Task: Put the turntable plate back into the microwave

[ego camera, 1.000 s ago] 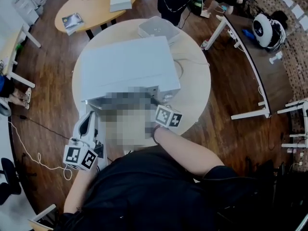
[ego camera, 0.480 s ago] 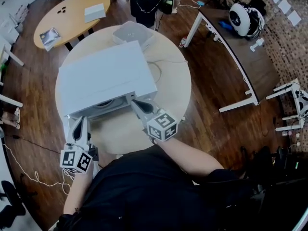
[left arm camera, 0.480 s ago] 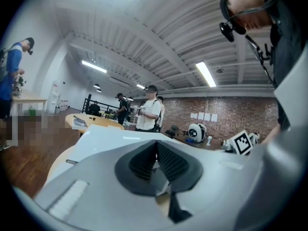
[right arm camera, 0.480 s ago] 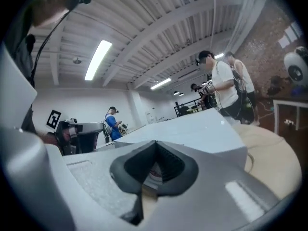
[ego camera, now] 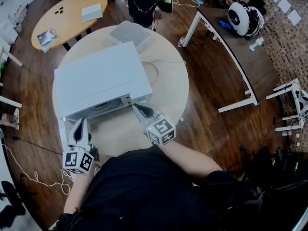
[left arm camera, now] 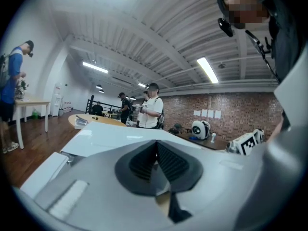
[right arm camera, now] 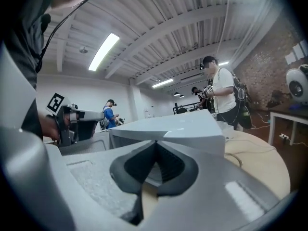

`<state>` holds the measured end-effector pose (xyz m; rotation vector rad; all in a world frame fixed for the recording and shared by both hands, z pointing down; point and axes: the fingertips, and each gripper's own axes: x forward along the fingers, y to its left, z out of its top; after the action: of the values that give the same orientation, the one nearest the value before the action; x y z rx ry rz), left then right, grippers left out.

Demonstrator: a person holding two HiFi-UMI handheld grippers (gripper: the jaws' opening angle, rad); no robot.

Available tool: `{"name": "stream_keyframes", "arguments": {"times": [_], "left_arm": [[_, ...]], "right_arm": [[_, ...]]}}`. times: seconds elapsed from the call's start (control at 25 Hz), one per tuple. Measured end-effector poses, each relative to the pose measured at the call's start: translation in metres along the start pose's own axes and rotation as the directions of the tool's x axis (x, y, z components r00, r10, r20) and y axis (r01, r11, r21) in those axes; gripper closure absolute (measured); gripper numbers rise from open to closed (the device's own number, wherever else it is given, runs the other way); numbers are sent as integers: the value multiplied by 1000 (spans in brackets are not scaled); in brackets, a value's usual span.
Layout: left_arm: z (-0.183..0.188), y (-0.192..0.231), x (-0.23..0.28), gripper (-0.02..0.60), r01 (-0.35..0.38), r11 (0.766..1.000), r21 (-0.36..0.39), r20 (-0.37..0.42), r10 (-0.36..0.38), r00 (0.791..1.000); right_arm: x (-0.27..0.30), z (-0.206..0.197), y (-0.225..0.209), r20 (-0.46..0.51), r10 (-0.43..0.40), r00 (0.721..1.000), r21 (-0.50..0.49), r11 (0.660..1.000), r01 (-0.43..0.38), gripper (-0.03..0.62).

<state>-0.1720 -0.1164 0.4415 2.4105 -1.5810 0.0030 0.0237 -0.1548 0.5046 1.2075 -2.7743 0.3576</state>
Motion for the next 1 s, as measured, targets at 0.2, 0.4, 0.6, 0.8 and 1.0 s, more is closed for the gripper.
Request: {"name": "stream_keyframes", "arguments": {"times": [0.2, 0.4, 0.6, 0.8, 1.0], "left_arm": [[10, -9, -6, 577, -31, 999, 44, 51, 29, 998], [2, -14, -9, 577, -58, 998, 30, 55, 56, 997], [3, -16, -13, 577, -59, 997, 40, 40, 57, 998], [10, -10, -18, 577, -86, 996, 26, 44, 85, 995], [4, -9, -15, 577, -101, 995, 16, 33, 100, 994]], "right_arm": [[-11, -16, -9, -3, -17, 1000, -22, 1000, 17, 592], [-16, -18, -15, -1, -13, 1000, -36, 999, 13, 592], [-14, -17, -13, -3, -7, 1000, -36, 999, 6, 592], [-3, -15, -8, 0, 16, 1000, -28, 999, -16, 592], [0, -21, -13, -12, 17, 1000, -25, 1000, -18, 592]]}}
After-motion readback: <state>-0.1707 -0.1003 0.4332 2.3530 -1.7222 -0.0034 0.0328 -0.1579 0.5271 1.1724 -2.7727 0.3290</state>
